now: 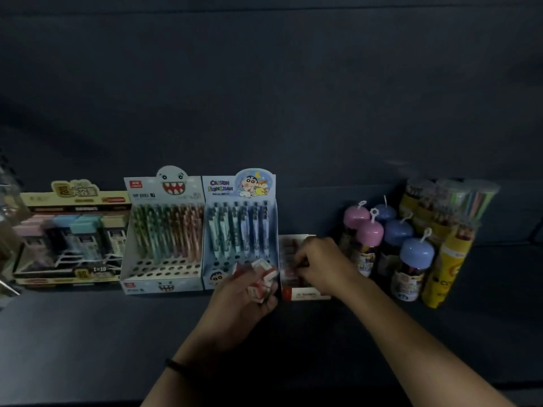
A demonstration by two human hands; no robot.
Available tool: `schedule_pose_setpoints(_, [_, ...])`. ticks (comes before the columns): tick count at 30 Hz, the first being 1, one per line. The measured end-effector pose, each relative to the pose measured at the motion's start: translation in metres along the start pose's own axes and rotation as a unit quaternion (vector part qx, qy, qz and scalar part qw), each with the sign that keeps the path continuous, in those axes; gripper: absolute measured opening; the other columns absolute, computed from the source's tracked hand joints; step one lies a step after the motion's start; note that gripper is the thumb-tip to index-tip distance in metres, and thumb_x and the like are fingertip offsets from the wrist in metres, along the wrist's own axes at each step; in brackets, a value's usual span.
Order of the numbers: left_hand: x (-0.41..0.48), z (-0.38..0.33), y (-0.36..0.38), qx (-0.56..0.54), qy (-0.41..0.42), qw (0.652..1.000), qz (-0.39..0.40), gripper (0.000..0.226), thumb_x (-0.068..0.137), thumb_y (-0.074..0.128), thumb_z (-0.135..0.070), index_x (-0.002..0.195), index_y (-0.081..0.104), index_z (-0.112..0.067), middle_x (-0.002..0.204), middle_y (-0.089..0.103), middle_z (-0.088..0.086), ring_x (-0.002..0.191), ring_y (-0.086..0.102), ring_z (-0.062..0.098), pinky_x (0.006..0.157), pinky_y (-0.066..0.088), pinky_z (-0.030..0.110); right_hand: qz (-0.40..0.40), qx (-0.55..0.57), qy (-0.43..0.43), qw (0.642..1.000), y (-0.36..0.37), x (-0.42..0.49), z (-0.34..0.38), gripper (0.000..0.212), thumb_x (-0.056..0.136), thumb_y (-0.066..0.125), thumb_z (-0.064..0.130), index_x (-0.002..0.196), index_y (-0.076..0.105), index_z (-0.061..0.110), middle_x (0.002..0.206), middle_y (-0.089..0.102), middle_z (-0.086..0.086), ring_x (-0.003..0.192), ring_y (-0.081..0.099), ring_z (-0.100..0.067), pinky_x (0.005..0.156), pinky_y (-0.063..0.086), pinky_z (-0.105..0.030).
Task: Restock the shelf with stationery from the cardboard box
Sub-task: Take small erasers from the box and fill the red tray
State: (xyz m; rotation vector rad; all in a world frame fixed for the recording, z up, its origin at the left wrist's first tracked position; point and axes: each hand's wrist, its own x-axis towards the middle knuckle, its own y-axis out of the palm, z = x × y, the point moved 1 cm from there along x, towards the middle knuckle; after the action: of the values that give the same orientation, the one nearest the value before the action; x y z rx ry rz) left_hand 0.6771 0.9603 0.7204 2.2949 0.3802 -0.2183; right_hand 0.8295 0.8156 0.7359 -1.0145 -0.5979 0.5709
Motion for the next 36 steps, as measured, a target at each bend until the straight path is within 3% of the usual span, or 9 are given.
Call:
schedule_pose_setpoints(2, [0.0, 0.002, 0.004, 0.006, 0.018, 1.0, 0.022, 0.008, 0.091, 0.07, -0.005, 0.086, 0.071, -0.013, 0.101, 0.07, 0.017, 0.088, 0.067, 0.027, 0.078, 0.053, 0.039, 0.008, -0.013, 0.002, 1.0, 0.001, 0.001, -0.002, 0.019, 0.089, 0.075, 0.011, 0.099, 0.084, 0.023, 0.104, 0.075, 0.006, 0.093, 0.07, -0.012, 0.083, 0.058, -0.029])
schedule_pose_setpoints(5, [0.001, 0.003, 0.004, 0.005, 0.032, 0.998, 0.056, 0.01, 0.097, 0.066, -0.006, 0.106, 0.064, -0.01, 0.112, 0.069, 0.018, 0.095, 0.067, 0.026, 0.08, 0.058, 0.038, 0.009, -0.015, -0.001, 1.0, -0.003, -0.002, -0.002, 0.012, 0.093, 0.072, 0.016, 0.093, 0.082, 0.021, 0.096, 0.076, 0.006, 0.089, 0.07, -0.012, 0.079, 0.057, -0.032])
schedule_pose_setpoints(9, [0.007, 0.003, 0.005, 0.03, 0.07, 0.996, 0.045, 0.03, 0.097, 0.067, -0.008, 0.126, 0.062, -0.003, 0.126, 0.07, 0.021, 0.105, 0.069, 0.029, 0.083, 0.056, 0.039, -0.104, 0.209, 0.008, 0.972, -0.019, -0.028, 0.014, 0.019, 0.095, 0.077, 0.023, 0.112, 0.082, 0.031, 0.109, 0.078, 0.021, 0.104, 0.069, 0.006, 0.093, 0.053, -0.02])
schedule_pose_setpoints(12, [0.01, 0.007, 0.003, 0.082, 0.109, 0.99, 0.042, 0.034, 0.102, 0.063, -0.01, 0.135, 0.063, 0.0, 0.138, 0.064, 0.03, 0.123, 0.063, 0.041, 0.103, 0.047, 0.052, -0.074, 0.309, 0.007, 0.948, -0.022, -0.047, 0.03, 0.037, 0.08, 0.092, 0.03, 0.115, 0.08, 0.037, 0.103, 0.077, 0.014, 0.098, 0.074, -0.003, 0.091, 0.059, -0.027])
schedule_pose_setpoints(16, [0.008, 0.009, 0.004, 0.138, 0.134, 0.981, 0.033, 0.03, 0.105, 0.059, -0.011, 0.132, 0.064, 0.001, 0.132, 0.068, 0.03, 0.134, 0.055, 0.056, 0.118, 0.033, 0.073, -0.13, 0.259, -0.032, 0.956, -0.015, -0.053, 0.045, 0.04, 0.07, 0.098, 0.022, 0.104, 0.081, 0.036, 0.097, 0.075, 0.015, 0.093, 0.073, -0.007, 0.084, 0.06, -0.032])
schedule_pose_setpoints(25, [0.009, 0.012, 0.014, 0.179, 0.141, 0.974, -0.005, 0.037, 0.108, 0.05, -0.029, 0.133, 0.065, -0.007, 0.125, 0.073, 0.024, 0.121, 0.066, 0.05, 0.106, 0.045, 0.077, -0.155, 0.156, -0.063, 0.973, -0.015, -0.054, 0.031, 0.029, 0.079, 0.084, 0.011, 0.101, 0.084, 0.031, 0.095, 0.075, 0.02, 0.09, 0.071, 0.0, 0.08, 0.057, -0.023])
schedule_pose_setpoints(30, [0.018, -0.002, 0.028, 0.249, 0.139, 0.958, 0.025, 0.031, 0.113, 0.045, -0.024, 0.135, 0.066, -0.015, 0.114, 0.077, 0.017, 0.101, 0.074, 0.039, 0.082, 0.06, 0.051, -0.238, 0.156, -0.064, 0.957, -0.021, -0.058, 0.019, 0.02, 0.078, 0.087, 0.012, 0.093, 0.084, 0.025, 0.089, 0.073, 0.019, 0.082, 0.071, -0.002, 0.074, 0.053, -0.016])
schedule_pose_setpoints(33, [0.018, -0.006, 0.021, 0.262, 0.163, 0.951, 0.008, 0.024, 0.114, 0.041, -0.018, 0.133, 0.053, -0.011, 0.092, 0.07, 0.015, 0.07, 0.065, 0.022, 0.057, 0.049, 0.034, -0.237, 0.121, -0.011, 0.964, -0.031, -0.06, -0.003, 0.017, 0.086, 0.084, 0.017, 0.1, 0.082, 0.026, 0.095, 0.073, 0.02, 0.088, 0.07, -0.001, 0.076, 0.054, -0.014])
schedule_pose_setpoints(36, [0.012, 0.0, 0.013, 0.309, 0.182, 0.933, 0.013, 0.015, 0.114, 0.038, -0.02, 0.117, 0.038, -0.005, 0.089, 0.07, 0.019, 0.065, 0.056, 0.021, 0.054, 0.041, 0.033, -0.175, 0.073, 0.014, 0.982, -0.032, -0.052, -0.021, 0.015, 0.092, 0.079, 0.018, 0.103, 0.08, 0.027, 0.099, 0.071, 0.018, 0.091, 0.065, 0.002, 0.079, 0.049, -0.011])
